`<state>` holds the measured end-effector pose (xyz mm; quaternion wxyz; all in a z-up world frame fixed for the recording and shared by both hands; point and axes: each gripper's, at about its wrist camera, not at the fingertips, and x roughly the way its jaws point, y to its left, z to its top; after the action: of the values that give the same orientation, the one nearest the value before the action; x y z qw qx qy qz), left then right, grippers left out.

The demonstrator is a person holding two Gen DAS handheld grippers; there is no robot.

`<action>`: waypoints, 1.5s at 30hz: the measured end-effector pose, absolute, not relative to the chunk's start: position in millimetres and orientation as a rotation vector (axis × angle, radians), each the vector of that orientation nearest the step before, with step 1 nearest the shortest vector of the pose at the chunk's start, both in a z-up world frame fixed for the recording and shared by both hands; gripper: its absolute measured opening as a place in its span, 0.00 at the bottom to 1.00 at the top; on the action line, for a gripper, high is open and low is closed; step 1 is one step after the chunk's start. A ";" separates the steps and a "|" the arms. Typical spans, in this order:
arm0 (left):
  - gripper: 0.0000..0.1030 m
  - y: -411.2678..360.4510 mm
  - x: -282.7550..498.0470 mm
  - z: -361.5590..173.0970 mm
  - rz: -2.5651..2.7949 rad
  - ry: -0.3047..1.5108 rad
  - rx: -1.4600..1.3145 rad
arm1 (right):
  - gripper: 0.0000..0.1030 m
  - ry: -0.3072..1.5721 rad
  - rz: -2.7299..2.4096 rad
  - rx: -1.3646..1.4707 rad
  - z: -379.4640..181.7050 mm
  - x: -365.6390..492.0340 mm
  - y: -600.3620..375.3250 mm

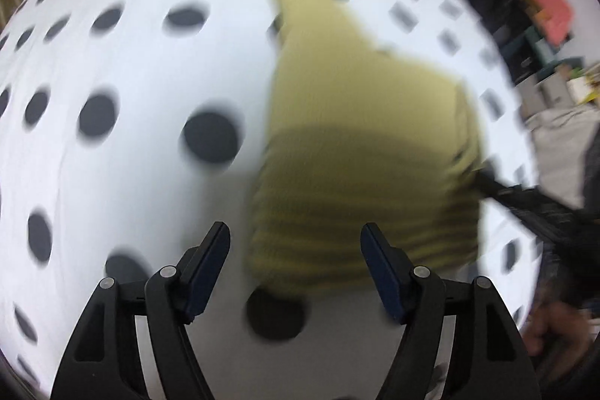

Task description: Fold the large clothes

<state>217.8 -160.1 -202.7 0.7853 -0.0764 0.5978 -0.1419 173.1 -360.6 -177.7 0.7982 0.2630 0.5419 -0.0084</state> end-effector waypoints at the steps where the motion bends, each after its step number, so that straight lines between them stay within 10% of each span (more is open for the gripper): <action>1: 0.69 -166.0 230.0 -196.5 -0.334 1.264 -0.185 | 0.05 1.160 -0.017 0.568 -178.2 182.6 -361.3; 5: 0.17 -202.4 267.3 -206.0 -0.416 1.259 -0.156 | 0.05 1.211 -0.032 0.498 -192.1 211.5 -355.5; 17: 0.02 -177.8 263.6 -200.2 -0.316 1.320 -0.145 | 0.05 1.193 -0.118 0.510 -188.9 207.3 -388.9; 25: 0.08 -205.8 274.9 -237.3 -0.342 1.413 0.016 | 0.00 1.278 -0.061 0.518 -215.4 190.6 -379.9; 29: 0.67 -205.5 276.6 -193.0 -0.325 1.328 0.060 | 0.24 1.245 -0.063 0.490 -174.8 183.6 -366.7; 31: 0.67 -208.6 271.9 -185.7 -0.343 1.303 0.070 | 0.54 1.230 -0.043 0.442 -162.8 173.6 -350.5; 45: 0.75 -204.4 249.9 -206.5 -0.265 1.415 0.127 | 0.60 1.322 -0.090 0.384 -176.6 151.0 -333.3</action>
<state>249.9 -204.4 -206.5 0.7501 0.0579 0.6475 -0.1214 151.0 -333.3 -176.6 0.7713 0.1773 0.6098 -0.0414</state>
